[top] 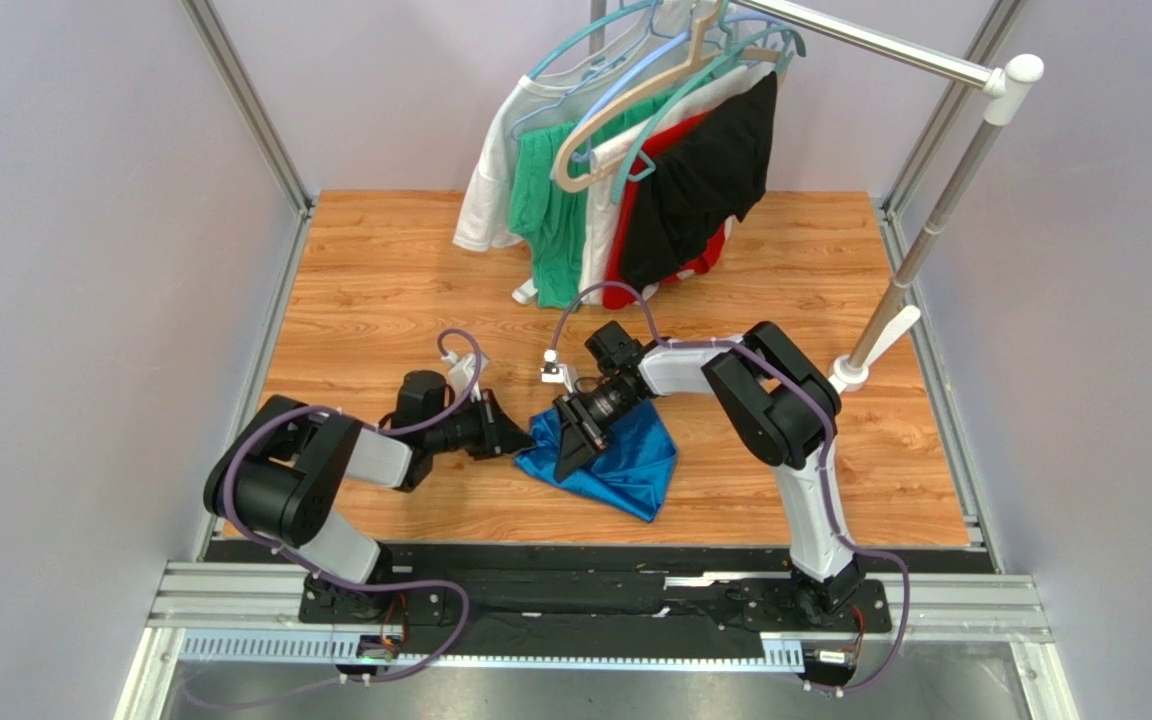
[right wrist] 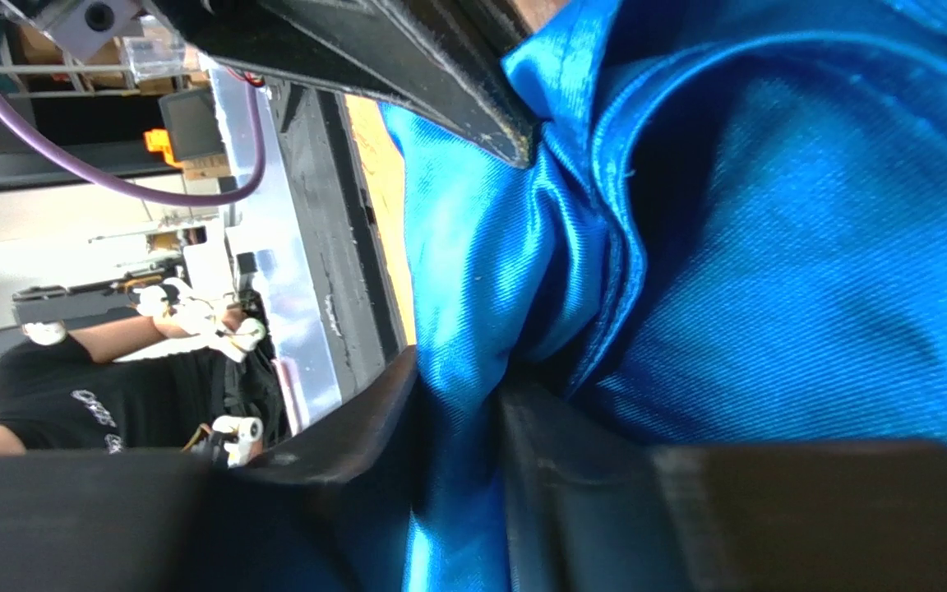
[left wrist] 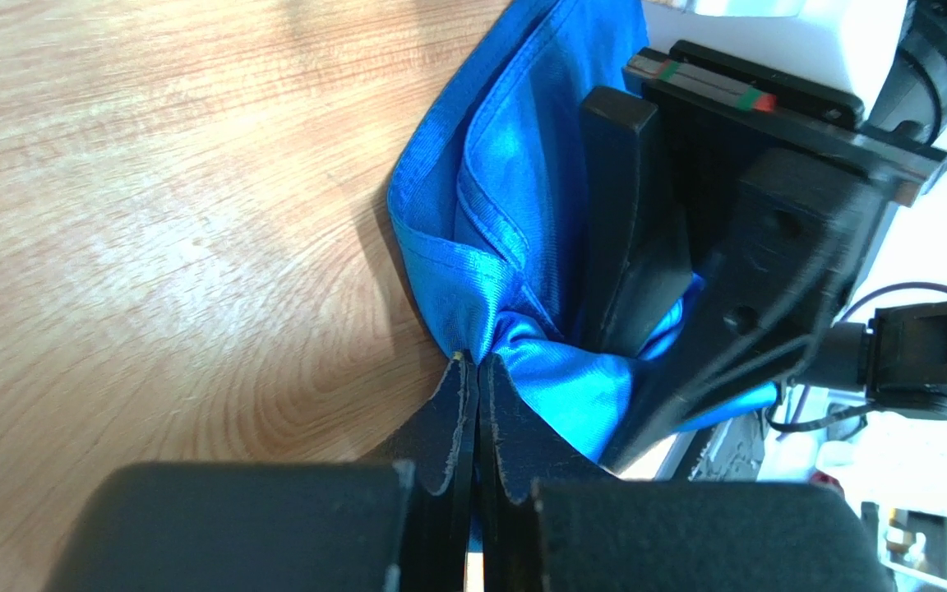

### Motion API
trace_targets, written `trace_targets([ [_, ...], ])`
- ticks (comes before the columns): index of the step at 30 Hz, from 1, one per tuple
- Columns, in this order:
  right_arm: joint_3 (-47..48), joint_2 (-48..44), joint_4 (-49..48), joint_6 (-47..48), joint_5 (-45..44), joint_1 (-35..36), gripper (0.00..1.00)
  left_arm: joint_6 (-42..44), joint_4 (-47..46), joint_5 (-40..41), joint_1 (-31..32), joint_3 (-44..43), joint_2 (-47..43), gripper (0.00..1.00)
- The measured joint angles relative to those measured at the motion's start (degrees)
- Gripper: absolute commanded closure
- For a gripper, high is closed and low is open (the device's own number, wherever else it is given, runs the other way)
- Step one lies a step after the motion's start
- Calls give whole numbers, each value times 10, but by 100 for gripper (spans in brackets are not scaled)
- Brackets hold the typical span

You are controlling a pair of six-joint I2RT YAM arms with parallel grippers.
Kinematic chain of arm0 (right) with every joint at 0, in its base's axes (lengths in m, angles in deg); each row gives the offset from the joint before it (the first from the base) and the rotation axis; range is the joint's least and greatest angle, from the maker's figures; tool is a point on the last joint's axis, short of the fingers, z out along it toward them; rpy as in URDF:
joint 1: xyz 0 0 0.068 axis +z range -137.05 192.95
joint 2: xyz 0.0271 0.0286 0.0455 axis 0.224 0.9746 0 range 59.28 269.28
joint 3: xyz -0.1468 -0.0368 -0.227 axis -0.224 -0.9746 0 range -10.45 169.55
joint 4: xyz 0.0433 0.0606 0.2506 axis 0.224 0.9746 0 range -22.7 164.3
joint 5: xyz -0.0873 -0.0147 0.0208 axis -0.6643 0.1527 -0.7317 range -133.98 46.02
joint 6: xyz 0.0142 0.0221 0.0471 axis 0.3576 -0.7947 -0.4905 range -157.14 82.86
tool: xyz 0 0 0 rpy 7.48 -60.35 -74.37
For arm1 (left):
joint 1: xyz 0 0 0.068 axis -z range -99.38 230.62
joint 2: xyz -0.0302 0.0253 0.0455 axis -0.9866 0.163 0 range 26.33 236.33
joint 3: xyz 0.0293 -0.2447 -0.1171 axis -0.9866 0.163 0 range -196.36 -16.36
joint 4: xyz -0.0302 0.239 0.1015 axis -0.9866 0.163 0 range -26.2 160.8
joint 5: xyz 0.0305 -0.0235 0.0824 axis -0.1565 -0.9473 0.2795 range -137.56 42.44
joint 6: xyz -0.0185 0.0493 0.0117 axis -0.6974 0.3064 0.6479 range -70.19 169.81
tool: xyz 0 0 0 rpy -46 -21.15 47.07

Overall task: Fold the napkin, place the utensils inside, and roll it up
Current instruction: Roll the napkin with the utensil

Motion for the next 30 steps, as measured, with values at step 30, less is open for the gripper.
trace_targets([
  [30,-138,-309,-73,33,-509,158,23,12,203,-3,2,-76,-17,100],
])
